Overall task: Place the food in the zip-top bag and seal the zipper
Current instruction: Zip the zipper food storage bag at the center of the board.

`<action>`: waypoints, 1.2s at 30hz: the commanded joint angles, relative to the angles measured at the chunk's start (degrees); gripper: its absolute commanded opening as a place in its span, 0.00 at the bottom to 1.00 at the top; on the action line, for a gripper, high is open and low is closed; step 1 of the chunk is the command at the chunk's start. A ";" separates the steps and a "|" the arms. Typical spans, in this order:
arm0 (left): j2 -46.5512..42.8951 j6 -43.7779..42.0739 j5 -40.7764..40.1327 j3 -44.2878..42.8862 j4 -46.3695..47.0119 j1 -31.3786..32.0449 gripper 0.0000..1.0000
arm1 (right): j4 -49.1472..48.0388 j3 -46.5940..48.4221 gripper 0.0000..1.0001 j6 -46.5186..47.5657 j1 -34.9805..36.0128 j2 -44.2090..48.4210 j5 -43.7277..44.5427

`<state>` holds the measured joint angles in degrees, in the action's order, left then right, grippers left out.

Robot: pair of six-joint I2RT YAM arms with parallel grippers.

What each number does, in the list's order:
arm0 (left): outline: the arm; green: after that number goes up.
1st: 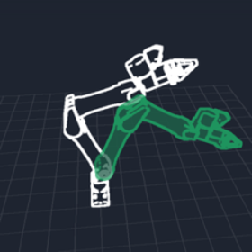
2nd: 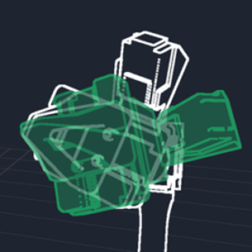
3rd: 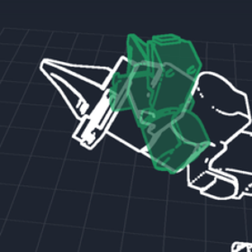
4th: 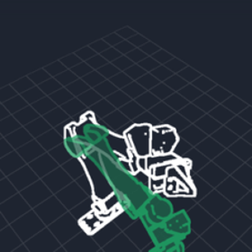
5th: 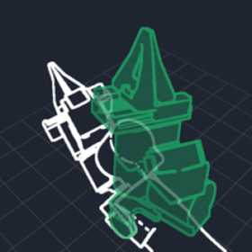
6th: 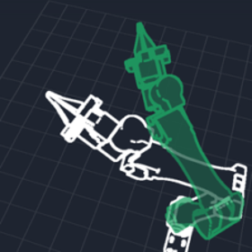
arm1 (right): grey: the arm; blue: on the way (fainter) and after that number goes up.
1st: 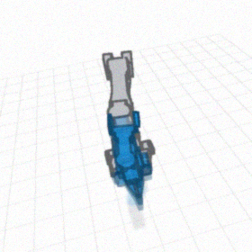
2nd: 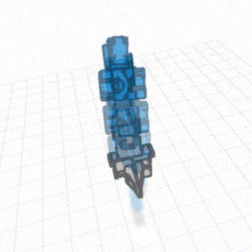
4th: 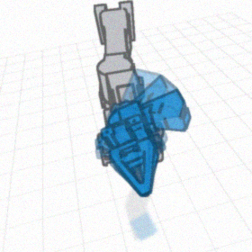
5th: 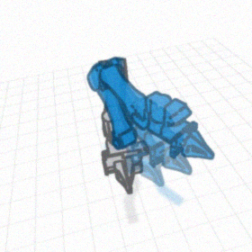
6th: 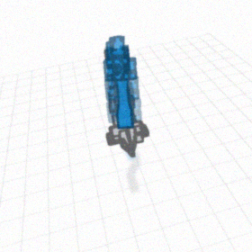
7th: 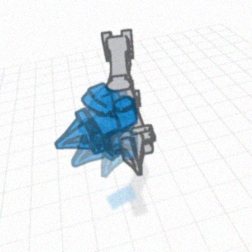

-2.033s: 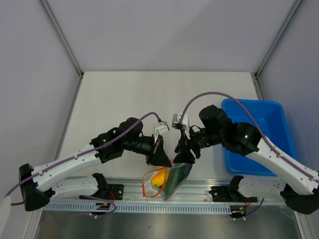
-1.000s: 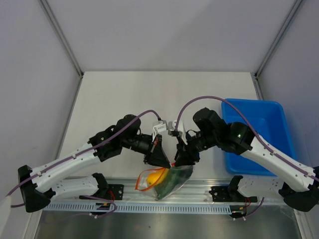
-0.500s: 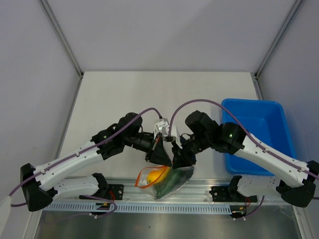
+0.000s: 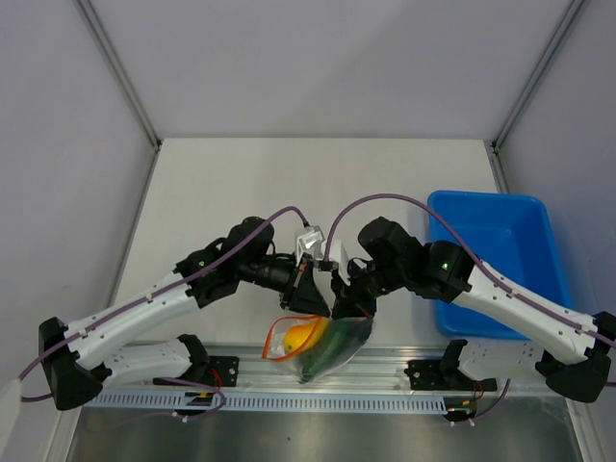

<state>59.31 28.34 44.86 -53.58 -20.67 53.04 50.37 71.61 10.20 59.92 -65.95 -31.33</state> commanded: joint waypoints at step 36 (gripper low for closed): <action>-15.80 -7.24 -20.60 -3.46 -27.49 0.05 0.02 | -4.40 -7.54 0.00 -16.44 -7.80 6.63 26.85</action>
<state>45.93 21.82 25.08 -54.57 -43.07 52.73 45.76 63.88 -6.13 53.36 -60.51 -9.43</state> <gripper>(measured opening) 0.034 0.009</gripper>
